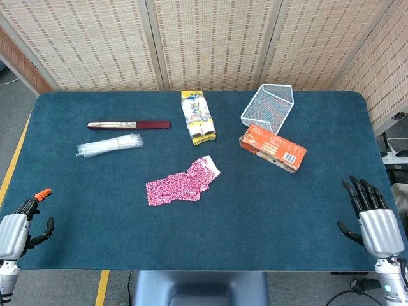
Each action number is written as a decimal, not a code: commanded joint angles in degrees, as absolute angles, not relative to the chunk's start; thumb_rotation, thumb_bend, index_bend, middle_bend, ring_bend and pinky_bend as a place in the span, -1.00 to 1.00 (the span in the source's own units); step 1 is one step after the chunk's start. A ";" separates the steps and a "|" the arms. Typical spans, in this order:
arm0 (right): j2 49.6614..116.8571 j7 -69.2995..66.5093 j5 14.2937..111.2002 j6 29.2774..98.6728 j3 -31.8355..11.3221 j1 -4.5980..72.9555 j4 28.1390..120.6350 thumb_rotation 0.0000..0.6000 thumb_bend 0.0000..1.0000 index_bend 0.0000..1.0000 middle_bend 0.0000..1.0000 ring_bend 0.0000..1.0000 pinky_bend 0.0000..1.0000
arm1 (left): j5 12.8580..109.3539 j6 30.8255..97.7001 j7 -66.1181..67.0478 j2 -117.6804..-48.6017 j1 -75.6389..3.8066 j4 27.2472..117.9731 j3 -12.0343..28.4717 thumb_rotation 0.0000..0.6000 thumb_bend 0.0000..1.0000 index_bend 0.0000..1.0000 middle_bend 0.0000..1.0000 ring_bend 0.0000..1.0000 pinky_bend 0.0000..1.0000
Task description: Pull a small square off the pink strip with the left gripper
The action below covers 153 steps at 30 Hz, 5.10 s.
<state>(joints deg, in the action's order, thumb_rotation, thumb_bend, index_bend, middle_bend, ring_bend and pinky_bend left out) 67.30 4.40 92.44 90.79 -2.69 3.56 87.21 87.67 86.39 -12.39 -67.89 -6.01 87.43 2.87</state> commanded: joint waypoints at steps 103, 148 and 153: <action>69.86 1.36 97.48 101.95 -4.33 -0.24 84.40 1.00 1.00 -0.02 0.07 -0.06 0.28 | 46.87 58.69 48.48 -85.25 -38.72 92.23 -2.56 1.00 0.67 -0.34 0.37 0.35 0.21; 68.62 0.59 97.68 101.17 -3.78 -0.33 85.27 1.00 1.00 -0.02 0.07 -0.06 0.28 | 54.84 59.95 44.07 -87.85 -38.89 91.91 2.12 1.00 0.68 -0.68 0.37 0.37 0.25; 68.57 0.65 97.66 100.98 -3.72 -0.30 85.35 1.00 1.00 -0.02 0.07 -0.06 0.28 | 52.92 59.10 45.27 -89.27 -40.35 90.99 3.09 1.00 0.68 -0.70 0.37 0.37 0.25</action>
<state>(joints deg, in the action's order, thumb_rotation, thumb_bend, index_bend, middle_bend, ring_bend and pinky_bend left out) 68.57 0.65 97.67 100.98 -3.72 -0.30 85.35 53.18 59.29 45.04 -89.06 -40.12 91.17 2.97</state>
